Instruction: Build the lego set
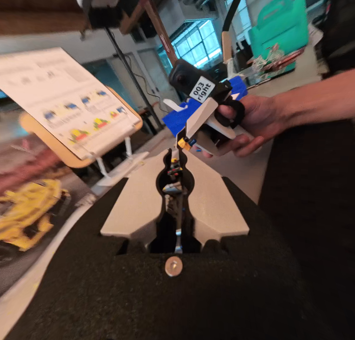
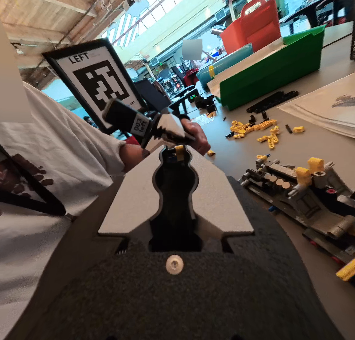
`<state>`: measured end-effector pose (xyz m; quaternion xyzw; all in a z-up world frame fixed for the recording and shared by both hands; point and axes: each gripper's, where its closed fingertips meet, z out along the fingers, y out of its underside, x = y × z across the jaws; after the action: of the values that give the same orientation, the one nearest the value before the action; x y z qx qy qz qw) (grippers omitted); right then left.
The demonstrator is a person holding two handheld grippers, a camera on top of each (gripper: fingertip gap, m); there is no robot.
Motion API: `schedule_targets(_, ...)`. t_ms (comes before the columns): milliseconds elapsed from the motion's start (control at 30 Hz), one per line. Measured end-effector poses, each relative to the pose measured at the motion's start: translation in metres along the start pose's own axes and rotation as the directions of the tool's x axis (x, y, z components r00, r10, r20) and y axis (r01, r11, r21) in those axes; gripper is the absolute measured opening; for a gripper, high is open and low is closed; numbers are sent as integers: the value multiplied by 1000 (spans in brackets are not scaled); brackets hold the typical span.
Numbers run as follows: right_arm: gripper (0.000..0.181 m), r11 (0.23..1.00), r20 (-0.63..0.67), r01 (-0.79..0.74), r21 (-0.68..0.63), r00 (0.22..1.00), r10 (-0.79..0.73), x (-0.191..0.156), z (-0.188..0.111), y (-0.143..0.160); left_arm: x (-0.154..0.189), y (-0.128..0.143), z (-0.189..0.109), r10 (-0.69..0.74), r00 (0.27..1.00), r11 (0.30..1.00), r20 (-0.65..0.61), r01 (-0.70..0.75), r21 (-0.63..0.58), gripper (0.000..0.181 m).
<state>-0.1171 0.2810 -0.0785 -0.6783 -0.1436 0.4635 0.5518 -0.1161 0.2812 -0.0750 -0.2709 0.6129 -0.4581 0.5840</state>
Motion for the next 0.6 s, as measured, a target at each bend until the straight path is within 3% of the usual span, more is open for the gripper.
schedule_targets(100, 16, 992, -4, -121, -26, 993, 121, 8, 1, 5, -5, 0, -1, -81, 997, 997, -8, 81, -2, 18)
schedule_targets(233, 15, 911, 86, -410, -36, 907, 412, 18, -3, 12, 7, 6, 1, 160, 986, 986, 36, -157, -62, 19)
schedule_targets(333, 15, 839, 166, -538, -84, 822, 544, 14, -4, 17, 17, 21, 4, 228, 974, 961, -5, -226, -161, 18)
schedule_targets(600, 15, 839, 120, -532, -112, 831, 543, 17, -3, 26, 25, 29, 5, 238, 970, 949, -49, -243, -199, 9)
